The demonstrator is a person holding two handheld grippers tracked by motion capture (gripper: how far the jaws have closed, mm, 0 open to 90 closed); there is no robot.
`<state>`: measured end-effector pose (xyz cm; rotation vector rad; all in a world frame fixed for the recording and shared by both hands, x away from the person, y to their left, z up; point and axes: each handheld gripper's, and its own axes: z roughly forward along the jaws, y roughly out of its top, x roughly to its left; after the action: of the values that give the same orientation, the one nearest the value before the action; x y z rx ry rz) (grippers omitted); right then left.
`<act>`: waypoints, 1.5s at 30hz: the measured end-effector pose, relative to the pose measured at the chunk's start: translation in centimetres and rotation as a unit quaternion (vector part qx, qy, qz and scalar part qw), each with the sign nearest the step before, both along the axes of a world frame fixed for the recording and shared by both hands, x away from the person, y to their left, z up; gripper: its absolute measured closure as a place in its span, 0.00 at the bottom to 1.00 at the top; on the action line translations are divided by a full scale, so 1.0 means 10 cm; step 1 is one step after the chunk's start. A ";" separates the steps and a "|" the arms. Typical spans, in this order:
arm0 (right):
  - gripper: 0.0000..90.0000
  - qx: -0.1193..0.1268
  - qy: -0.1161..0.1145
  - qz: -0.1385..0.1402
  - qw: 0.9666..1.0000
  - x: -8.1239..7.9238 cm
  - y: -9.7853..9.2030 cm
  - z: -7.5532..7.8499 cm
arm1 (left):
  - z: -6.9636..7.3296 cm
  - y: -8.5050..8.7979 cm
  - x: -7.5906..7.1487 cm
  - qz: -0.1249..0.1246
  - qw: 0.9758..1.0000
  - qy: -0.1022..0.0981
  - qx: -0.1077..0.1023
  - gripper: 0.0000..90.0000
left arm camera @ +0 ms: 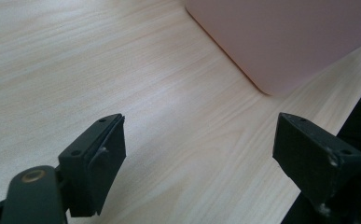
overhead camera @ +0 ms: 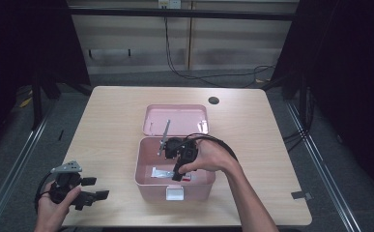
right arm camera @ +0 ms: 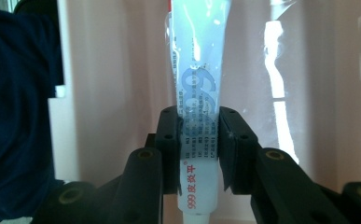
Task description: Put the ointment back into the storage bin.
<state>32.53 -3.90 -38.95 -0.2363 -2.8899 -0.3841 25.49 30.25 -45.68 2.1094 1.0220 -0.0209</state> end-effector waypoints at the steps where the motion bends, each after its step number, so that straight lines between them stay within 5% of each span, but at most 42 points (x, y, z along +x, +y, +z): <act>1: 0.80 -0.004 0.003 -0.004 1.000 0.00 0.00 -0.01 | 0.00 0.00 0.00 0.000 1.000 0.000 0.000 0.19; 9: 0.80 -0.016 0.008 0.018 1.000 -0.01 0.05 -0.10 | 0.00 0.00 0.00 0.000 1.000 0.000 0.001 0.19; 45: 0.80 -0.063 0.043 0.027 0.997 -0.03 0.30 -0.52 | 0.01 0.00 0.00 0.001 1.000 -0.004 0.000 0.19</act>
<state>32.24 -0.91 -44.16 -0.1894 -2.8316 -0.1773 25.47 30.27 -45.58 2.1065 1.0196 -0.0130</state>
